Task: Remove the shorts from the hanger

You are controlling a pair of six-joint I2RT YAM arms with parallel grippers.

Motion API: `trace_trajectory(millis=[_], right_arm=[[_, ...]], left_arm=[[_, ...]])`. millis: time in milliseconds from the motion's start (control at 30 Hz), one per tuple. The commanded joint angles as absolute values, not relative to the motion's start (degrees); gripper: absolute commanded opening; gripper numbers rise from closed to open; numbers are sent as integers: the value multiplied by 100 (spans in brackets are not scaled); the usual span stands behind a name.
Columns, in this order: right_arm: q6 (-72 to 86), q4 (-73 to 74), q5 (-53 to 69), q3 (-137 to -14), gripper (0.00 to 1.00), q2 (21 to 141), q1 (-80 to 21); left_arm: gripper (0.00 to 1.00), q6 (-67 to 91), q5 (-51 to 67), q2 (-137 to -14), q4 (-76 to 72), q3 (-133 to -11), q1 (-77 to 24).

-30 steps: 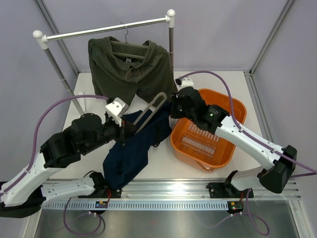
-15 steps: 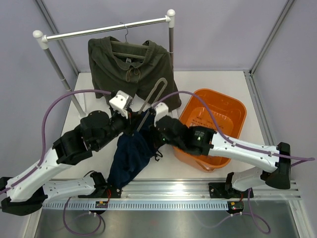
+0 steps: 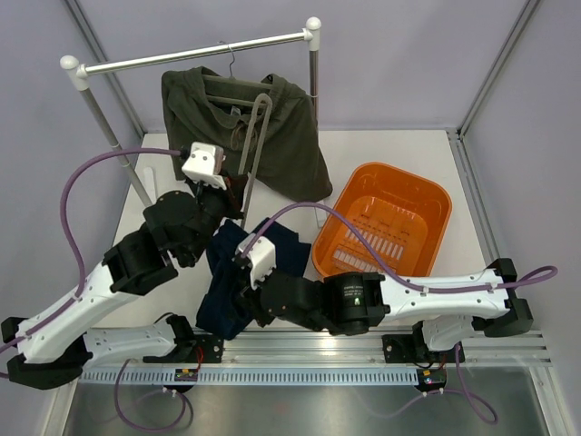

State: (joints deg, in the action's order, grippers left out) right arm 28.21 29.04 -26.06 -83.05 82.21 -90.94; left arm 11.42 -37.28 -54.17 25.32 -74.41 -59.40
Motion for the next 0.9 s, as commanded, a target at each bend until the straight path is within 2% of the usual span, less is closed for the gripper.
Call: trace_trajectory(millis=[0, 200, 333, 500, 767, 867], right_arm=[[2760, 2970, -3085, -8762, 0, 8315, -9360], [2672, 3155, -3287, -8894, 0, 8201, -9536], [2645, 3252, -3331, -8956, 0, 8130, -9597], [2532, 3630, -3700, -9202, 0, 8069, -9598], [2145, 3971, -3866, -9869, 0, 8270, -9598], [2005, 3999, -3815, -10098, 0, 8332, -9598]], left_arm=[[0, 1037, -4298, -5221, 1433, -7646, -5959], [0, 791, -4544, -5089, 1187, -7726, -5950], [0, 589, -4649, -4615, 213, -7077, -5959], [0, 492, -4719, -4605, 667, -7426, -5950], [0, 194, -4843, -4184, 167, -7181, -5959], [0, 35, -4860, -3948, -472, -6857, -5959]])
